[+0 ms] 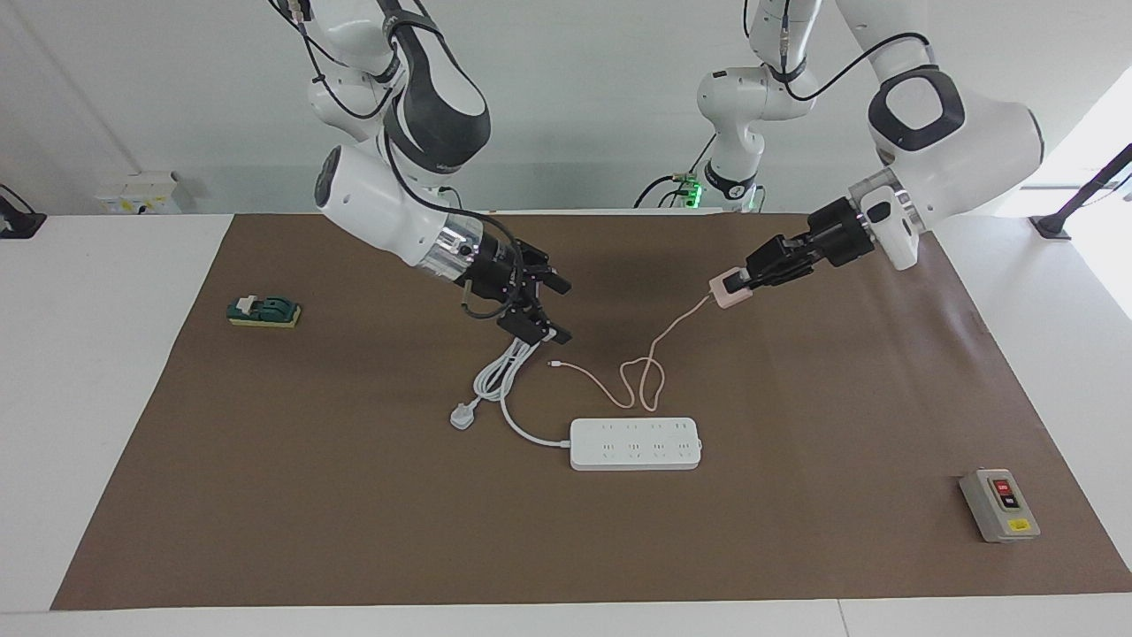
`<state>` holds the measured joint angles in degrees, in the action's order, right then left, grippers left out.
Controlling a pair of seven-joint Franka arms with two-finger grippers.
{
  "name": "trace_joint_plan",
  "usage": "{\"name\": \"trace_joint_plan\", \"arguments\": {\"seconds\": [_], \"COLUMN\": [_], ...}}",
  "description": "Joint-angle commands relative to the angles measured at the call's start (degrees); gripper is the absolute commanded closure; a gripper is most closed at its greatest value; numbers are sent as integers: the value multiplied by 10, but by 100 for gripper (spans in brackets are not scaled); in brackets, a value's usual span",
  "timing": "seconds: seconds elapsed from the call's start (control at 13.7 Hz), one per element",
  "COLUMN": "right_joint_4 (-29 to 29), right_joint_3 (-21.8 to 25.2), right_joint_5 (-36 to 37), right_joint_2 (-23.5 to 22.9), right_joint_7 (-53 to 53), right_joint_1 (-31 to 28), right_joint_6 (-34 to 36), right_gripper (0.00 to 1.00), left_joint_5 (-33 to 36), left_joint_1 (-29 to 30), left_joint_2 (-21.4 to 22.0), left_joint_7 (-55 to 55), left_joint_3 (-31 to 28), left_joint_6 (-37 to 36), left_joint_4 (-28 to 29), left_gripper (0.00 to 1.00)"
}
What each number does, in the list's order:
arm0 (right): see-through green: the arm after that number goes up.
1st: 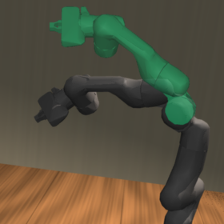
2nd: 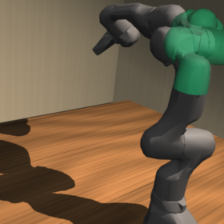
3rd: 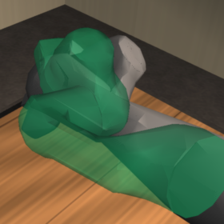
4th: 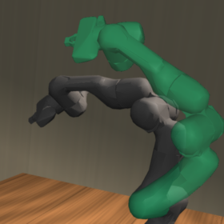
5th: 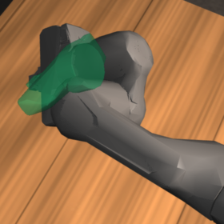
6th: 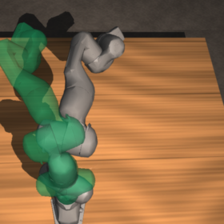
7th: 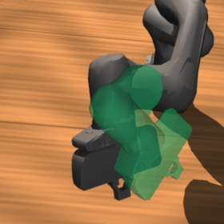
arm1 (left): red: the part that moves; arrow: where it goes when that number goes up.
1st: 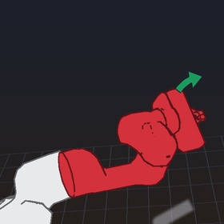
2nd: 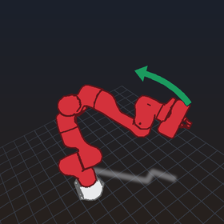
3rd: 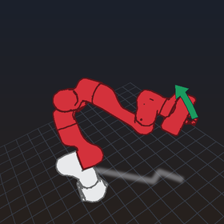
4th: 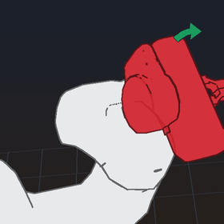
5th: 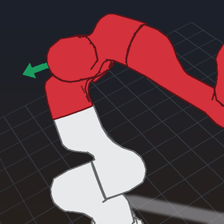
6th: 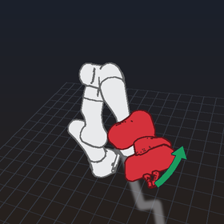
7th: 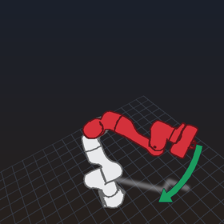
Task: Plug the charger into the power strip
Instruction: 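Pull the charger back with the left gripper while the right gripper withdraws, then carry the charger with the left gripper to the power strip's nearest end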
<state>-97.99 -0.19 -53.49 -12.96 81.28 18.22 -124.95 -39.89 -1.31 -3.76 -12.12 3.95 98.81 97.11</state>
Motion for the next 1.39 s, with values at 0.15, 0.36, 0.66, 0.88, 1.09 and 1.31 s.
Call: {"name": "trace_joint_plan", "arguments": {"seconds": [0.15, 0.36, 0.66, 0.88, 1.09, 1.31], "right_joint_4": [22, 27, 27, 28, 30, 44], "right_joint_3": [-5, -5, -5, -5, -5, -5], "right_joint_5": [71, 106, 137, 182, 228, 285], "right_joint_2": [-5, -2, 11, 22, 28, 36], "right_joint_7": [4, -6, -66, -145, -217, -318], "right_joint_1": [-43, -70, -106, -122, -134, -148], "right_joint_6": [11, 43, 93, 136, 170, 217], "right_gripper": [0, 0, 0, 0, 0, 0], "left_joint_5": [114, 183, 246, 256, 267, 285], "left_joint_1": [39, 37, 16, 8, 3, -2], "left_joint_2": [-15, 1, -1, 5, 5, 4], "left_joint_7": [-10, -14, -91, -105, -197, -325], "left_joint_3": [1, -1, 4, 3, 3, 4], "left_joint_6": [-88, -79, -46, -49, -26, -17], "left_joint_4": [-46, -40, -46, -45, -41, -41], "left_gripper": [100, 100, 100, 100, 100, 100]}}
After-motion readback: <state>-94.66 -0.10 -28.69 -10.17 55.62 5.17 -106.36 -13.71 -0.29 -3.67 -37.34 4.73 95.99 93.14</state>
